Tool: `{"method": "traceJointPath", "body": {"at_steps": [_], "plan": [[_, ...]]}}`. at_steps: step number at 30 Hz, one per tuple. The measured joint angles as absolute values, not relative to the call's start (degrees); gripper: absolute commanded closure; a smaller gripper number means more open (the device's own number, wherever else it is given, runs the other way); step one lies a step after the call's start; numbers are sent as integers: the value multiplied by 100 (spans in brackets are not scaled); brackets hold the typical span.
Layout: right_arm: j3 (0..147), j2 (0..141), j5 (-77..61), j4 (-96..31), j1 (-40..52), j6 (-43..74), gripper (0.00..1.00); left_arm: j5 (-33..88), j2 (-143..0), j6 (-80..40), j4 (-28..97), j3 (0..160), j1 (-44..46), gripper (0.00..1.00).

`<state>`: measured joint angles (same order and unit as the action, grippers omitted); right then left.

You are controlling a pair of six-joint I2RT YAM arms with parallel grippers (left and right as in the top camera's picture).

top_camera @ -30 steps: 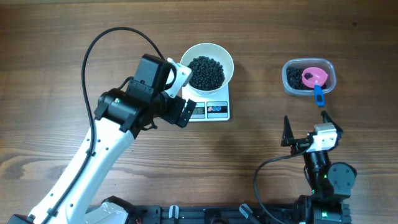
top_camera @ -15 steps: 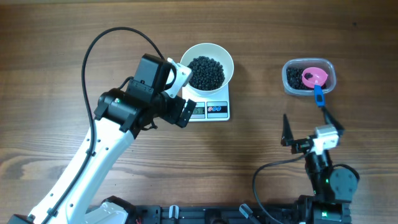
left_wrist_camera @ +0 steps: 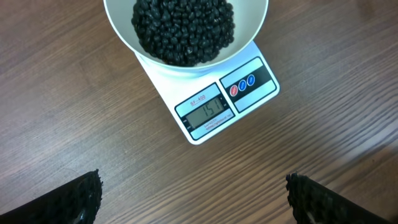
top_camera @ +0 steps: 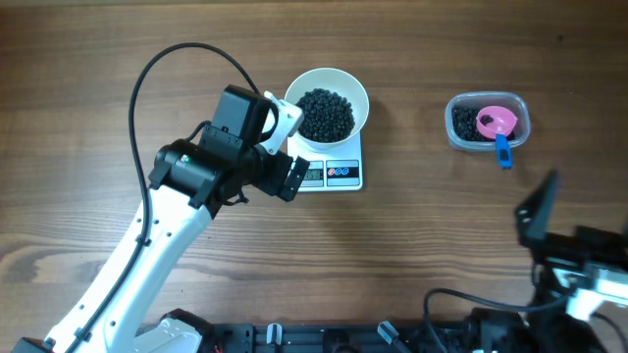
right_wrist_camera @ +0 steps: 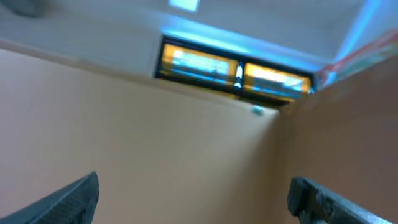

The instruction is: Scoop item into bowl and weigh 150g on scale

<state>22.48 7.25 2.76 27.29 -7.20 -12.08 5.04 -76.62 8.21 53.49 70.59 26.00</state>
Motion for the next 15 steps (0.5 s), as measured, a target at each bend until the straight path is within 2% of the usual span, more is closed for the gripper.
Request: {"method": "traceJointPath", "body": {"at_steps": [7,11,15], "plan": [[5345,2329,1125,-845,-716,-1802,1,502,-7662,821,5354,7059,2600,0],[7126,3813,1269,-3400,-716,-1638,0,504,-7662,821,5354,7057,2600,0],[8274,5120,1079,-4838,-716,-1284,0,504,-7662,821,5354,7057,2600,0]]}}
